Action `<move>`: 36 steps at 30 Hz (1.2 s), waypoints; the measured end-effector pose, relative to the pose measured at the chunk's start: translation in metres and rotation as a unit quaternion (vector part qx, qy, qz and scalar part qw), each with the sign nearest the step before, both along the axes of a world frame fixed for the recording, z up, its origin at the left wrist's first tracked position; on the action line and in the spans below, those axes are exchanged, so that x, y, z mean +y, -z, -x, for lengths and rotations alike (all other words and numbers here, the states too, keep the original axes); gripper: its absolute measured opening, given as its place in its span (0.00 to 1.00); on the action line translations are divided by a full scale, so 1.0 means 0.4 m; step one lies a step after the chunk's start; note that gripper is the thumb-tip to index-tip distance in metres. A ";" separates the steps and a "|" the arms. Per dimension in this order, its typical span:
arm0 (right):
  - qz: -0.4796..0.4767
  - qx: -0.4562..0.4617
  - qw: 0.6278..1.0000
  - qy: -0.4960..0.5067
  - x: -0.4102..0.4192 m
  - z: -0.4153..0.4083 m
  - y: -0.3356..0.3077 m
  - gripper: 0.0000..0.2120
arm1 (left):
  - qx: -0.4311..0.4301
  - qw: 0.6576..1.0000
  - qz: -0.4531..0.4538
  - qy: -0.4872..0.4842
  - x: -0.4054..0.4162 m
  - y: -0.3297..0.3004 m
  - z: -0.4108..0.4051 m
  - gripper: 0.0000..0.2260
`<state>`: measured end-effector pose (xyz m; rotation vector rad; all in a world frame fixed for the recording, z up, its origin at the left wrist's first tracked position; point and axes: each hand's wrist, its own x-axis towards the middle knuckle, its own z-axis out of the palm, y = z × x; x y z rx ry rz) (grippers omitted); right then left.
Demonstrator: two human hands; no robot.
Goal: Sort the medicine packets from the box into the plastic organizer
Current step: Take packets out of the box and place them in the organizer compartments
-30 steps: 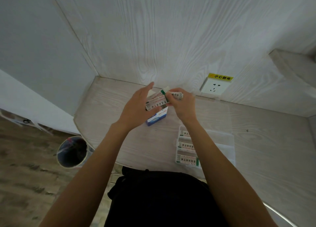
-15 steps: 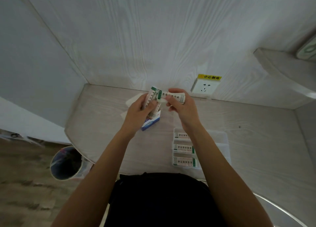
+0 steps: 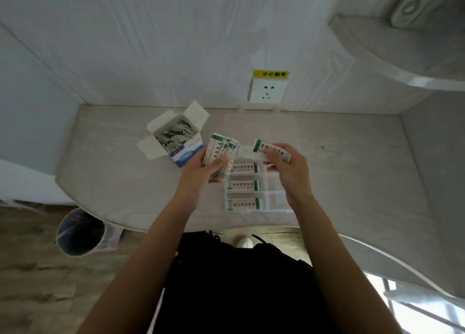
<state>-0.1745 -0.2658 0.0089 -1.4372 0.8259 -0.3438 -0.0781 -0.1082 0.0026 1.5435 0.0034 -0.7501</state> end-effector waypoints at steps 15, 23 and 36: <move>0.257 0.192 0.935 -0.151 -0.132 0.259 0.095 0.02 | -0.080 0.981 -0.175 -0.005 0.038 0.111 0.143 0.10; 0.478 0.091 0.862 -0.140 -0.113 0.292 0.104 0.04 | -0.068 0.987 -0.142 0.002 0.032 0.114 0.145 0.09; 0.492 0.175 0.806 -0.278 -0.144 0.341 0.117 0.07 | -0.087 0.987 -0.130 0.030 0.009 0.119 0.182 0.11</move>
